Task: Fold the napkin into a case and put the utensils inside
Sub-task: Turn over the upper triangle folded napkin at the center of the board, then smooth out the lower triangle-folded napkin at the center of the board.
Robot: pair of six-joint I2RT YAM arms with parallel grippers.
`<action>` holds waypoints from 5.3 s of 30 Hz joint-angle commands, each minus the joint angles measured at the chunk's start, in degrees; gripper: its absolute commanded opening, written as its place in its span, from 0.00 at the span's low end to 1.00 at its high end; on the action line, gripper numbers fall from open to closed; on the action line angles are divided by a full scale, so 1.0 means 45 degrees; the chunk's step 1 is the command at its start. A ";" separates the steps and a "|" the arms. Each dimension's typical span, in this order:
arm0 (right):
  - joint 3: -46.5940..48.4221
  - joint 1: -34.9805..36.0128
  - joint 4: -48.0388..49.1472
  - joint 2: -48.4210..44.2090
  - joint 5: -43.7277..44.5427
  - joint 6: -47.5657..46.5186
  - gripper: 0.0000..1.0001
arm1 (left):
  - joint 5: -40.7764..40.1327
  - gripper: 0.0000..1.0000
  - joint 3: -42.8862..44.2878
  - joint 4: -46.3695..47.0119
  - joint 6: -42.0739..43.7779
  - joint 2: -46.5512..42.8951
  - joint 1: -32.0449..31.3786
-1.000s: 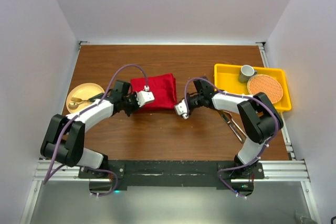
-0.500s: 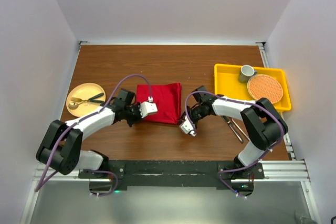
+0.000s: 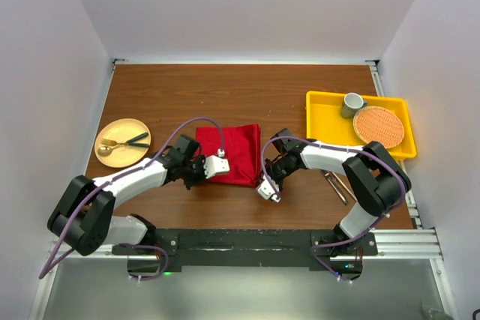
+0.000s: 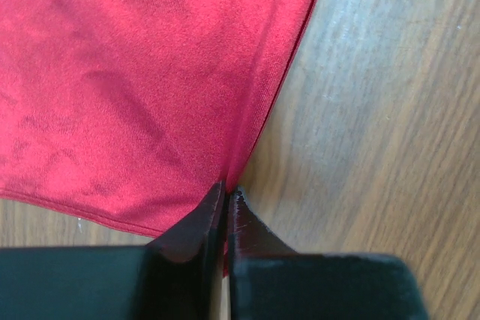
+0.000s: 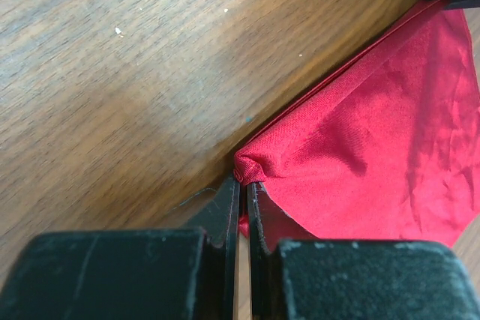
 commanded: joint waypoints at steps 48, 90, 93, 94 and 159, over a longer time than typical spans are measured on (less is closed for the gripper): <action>0.6531 -0.2930 0.1223 0.4630 0.3078 2.9051 0.52 | 0.0898 0.15 0.1552 0.0124 -0.1989 0.0125 0.0211; 0.3270 -0.0605 -0.0437 0.2187 -0.2745 2.7899 0.98 | 0.7377 1.00 0.0498 0.4944 -1.5245 -0.2613 0.4195; 0.3114 -0.0644 -0.0572 0.2637 -0.2706 2.7724 0.98 | 0.7111 1.00 -0.0127 0.5340 -1.5679 -0.2648 0.4234; 0.3036 -0.0683 -0.0631 0.2658 -0.2474 2.7588 0.98 | 0.7051 1.00 -0.0186 0.5010 -1.5641 -0.2552 0.4234; 0.8481 -0.2322 0.2784 0.4100 -0.3114 3.1101 0.98 | 0.6700 0.64 0.1491 0.6354 -1.4235 0.1020 0.4001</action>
